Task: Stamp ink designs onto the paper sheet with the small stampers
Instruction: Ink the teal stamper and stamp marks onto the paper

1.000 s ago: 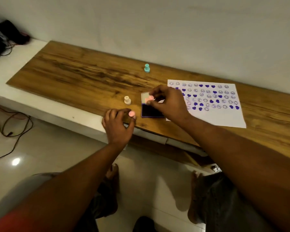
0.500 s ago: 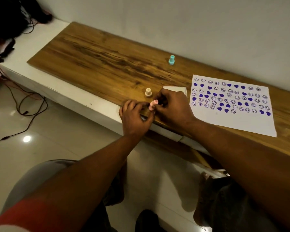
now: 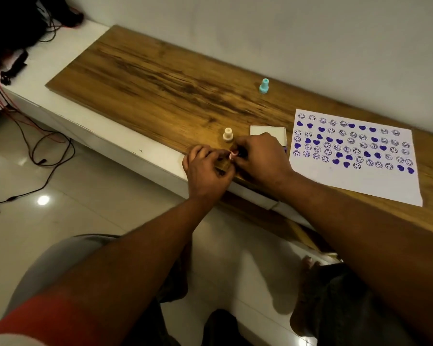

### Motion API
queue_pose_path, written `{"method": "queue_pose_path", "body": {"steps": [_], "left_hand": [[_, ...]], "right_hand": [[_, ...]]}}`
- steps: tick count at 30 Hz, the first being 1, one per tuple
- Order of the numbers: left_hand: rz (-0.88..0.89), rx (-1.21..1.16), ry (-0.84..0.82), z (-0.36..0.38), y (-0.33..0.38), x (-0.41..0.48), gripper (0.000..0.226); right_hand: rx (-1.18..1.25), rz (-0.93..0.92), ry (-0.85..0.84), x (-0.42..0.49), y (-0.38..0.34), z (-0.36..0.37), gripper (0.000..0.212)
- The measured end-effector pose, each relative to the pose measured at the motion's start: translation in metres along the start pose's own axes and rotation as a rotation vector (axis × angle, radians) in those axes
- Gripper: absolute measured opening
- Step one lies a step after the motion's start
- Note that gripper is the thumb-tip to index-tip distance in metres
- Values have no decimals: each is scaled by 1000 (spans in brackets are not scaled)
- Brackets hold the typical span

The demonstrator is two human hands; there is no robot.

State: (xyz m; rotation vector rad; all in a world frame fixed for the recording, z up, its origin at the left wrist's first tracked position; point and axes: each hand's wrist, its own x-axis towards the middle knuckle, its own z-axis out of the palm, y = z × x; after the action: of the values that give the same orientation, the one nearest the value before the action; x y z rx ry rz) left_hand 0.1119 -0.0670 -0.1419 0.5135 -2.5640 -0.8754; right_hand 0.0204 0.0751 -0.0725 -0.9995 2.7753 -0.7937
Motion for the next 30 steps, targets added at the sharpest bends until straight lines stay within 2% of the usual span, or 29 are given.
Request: {"method": "queue_pose_path", "body": {"steps": [7,12,14,17,19,22,24,30], "left_hand": [[-14,23,-64,-12,7,3,42],[78,-47,-56,-36,14,13,40],[162,-57,-48,-49,18,26,39],[252,-85,16,-64,28,53,32],[268,-139,23,-66,40,72,28],[255,-171,-9,-59,57,92,26],[204,-173,-36,-48,64,100,27],[79,-140,-49,-21,69,114,26]], "right_hand": [[-27,1,13,1,-4,1,32],[-12,-34,89,4,-1,-16,37],[59,14,114,10,6,-32,37],[167,129,250,31,28,-56,36],[141,192,294,56,49,-64,40],[-19,273,211,101,73,-66,60],[-71,276,165,128,80,-61,63],[-229,215,60,167,92,-39,38]]}}
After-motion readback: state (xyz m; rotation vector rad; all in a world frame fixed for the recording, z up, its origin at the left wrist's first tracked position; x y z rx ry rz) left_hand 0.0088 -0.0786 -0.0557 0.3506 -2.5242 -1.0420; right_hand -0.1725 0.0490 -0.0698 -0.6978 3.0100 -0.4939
